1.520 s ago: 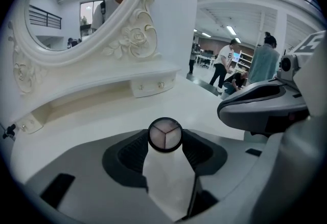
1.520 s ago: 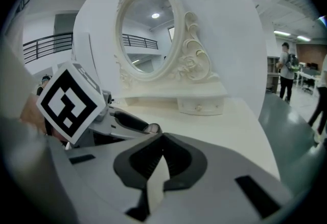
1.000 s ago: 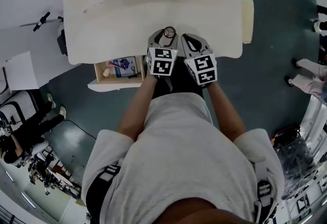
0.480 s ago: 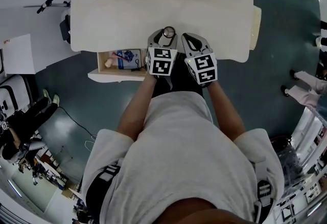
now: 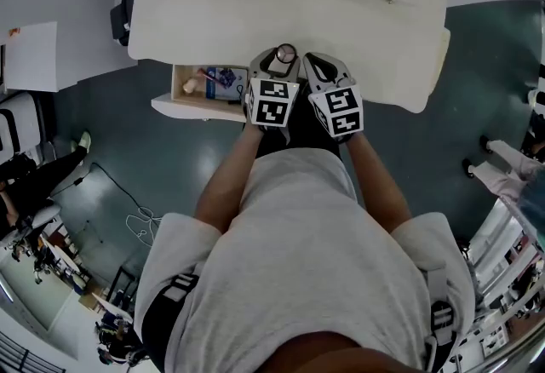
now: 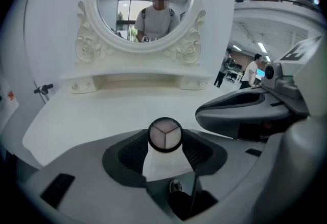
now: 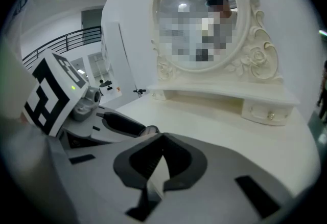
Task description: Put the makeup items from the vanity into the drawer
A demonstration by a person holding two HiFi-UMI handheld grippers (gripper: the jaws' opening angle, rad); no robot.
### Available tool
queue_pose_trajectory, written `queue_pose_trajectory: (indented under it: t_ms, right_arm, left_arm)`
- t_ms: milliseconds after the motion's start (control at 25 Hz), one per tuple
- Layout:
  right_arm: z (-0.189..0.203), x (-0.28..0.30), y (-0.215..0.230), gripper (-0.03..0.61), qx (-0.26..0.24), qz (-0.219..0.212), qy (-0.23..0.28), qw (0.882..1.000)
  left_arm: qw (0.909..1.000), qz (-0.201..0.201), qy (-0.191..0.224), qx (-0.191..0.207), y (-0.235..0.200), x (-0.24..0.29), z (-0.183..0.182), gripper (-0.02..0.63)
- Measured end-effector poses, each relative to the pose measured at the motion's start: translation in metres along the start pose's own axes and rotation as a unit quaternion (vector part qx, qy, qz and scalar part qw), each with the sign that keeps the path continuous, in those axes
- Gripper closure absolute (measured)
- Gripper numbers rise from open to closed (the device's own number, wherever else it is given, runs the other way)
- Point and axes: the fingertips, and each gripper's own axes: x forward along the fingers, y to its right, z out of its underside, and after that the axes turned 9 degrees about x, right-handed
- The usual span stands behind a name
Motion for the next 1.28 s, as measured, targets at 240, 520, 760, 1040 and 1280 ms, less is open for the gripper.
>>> queue_pose_trajectory:
  t_ms: [240, 520, 760, 1040, 1280]
  right_arm:
    - [0.000, 0.016, -0.026, 0.563, -0.017, -0.023, -0.014, 0.999]
    - [0.004, 0.031, -0.052, 0.563, -0.032, -0.039, -0.026, 0.998]
    - [0.005, 0.043, -0.069, 0.563, -0.040, -0.045, -0.032, 0.998]
    - [0.011, 0.056, -0.093, 0.563, -0.041, -0.052, -0.040, 0.997]
    - [0.019, 0.070, -0.115, 0.563, -0.041, -0.058, -0.049, 0.996]
  left_arm:
    - [0.9998, -0.012, -0.006, -0.018, -0.020, -0.015, 0.019, 0.400]
    - [0.9992, -0.024, -0.007, -0.033, -0.038, -0.028, 0.037, 0.400]
    - [0.9988, -0.033, -0.008, -0.035, -0.056, -0.038, 0.050, 0.400]
    - [0.9980, -0.040, -0.016, -0.045, -0.074, -0.052, 0.071, 0.400]
    - [0.9976, -0.042, -0.020, -0.051, -0.092, -0.062, 0.087, 0.400]
